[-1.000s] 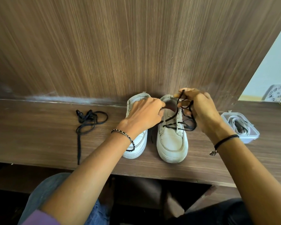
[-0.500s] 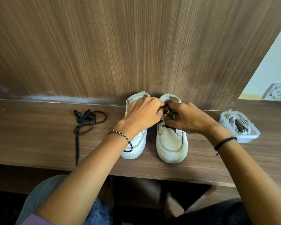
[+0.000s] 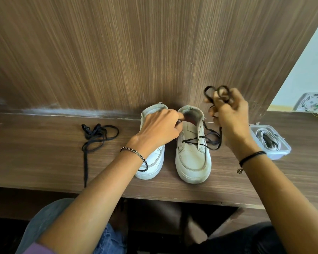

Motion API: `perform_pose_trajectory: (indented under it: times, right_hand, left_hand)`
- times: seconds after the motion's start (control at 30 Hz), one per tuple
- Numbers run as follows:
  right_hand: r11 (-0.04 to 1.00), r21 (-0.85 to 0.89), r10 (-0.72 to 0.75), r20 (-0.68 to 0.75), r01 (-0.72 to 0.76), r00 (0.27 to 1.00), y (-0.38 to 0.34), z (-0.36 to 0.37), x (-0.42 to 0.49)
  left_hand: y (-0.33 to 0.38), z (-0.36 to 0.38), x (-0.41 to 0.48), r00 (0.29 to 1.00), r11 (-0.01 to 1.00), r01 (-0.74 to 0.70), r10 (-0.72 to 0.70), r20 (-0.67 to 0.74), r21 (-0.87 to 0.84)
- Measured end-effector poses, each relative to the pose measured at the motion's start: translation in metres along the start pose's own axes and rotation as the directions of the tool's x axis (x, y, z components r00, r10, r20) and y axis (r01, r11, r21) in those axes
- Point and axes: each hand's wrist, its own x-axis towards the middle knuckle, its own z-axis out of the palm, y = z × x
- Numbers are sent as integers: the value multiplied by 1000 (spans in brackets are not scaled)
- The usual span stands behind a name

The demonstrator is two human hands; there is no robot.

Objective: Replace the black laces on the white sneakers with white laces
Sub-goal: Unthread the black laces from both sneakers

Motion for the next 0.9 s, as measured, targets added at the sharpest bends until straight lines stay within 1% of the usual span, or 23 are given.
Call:
perform_pose_trajectory:
  times: [0.03,0.07,0.1,0.17,0.27,0.33,0.4,0.47,0.53,0.6,0.67,0.8,0.87,0.9]
  right_hand:
    - [993,109,52,-32,-48,998,-4,-4,3]
    - [985,146,96,-33,-90,995,-8,-10,7]
    - [982,137,136,-9,-133,991,-11,-15,10]
    - [976,55,209,52,-212,977,-13,-25,12]
    - [951,-149,281,48,-272,958,-10,-26,8]
    - [933,-266,260,26,-244,965,-7,-23,7]
    - [924,-322,211,-27,-208,977,-7,-21,4]
    - [905,-387,166,-56,-175,985,-8,-19,0]
    - [875,-461,136,-54,-145,989,-13,-15,-5]
    - [843,-523,116,-51,-125,992,-16,-11,-8]
    - [777,-626,75,-10,-65,997,-14,-9,-9]
    - [675,-738,-32,-36,-5,999,-8,-7,-8]
    - [618,-783,-96,10,67,995,-4,-5,-8]
    - [602,-793,-101,43,96,994,-1,-5,-8]
  left_hand:
    - [-1,1,0,1000,1000,-3,3,-1,-3]
    - [-1,2,1,1000,1000,-5,5,1,-3]
    - [-1,3,1,1000,1000,-6,6,0,-4]
    - [1,6,1,1000,1000,-16,16,-17,-3]
    - [8,12,1,996,997,-61,63,-65,41]
    - [11,17,3,987,992,-113,119,-110,59]
    - [12,22,5,966,978,-195,204,-159,74]
    - [10,26,6,954,968,-236,247,-169,82]
    - [9,29,6,964,968,-243,248,-97,59]
    - [9,32,4,974,974,-228,228,-5,2]
    - [12,35,2,977,978,-208,208,50,-17]
    - [15,36,1,980,981,-194,195,45,-16]
    - [16,35,2,981,981,-193,194,31,-8]
    - [16,35,1,982,982,-189,189,27,-2]
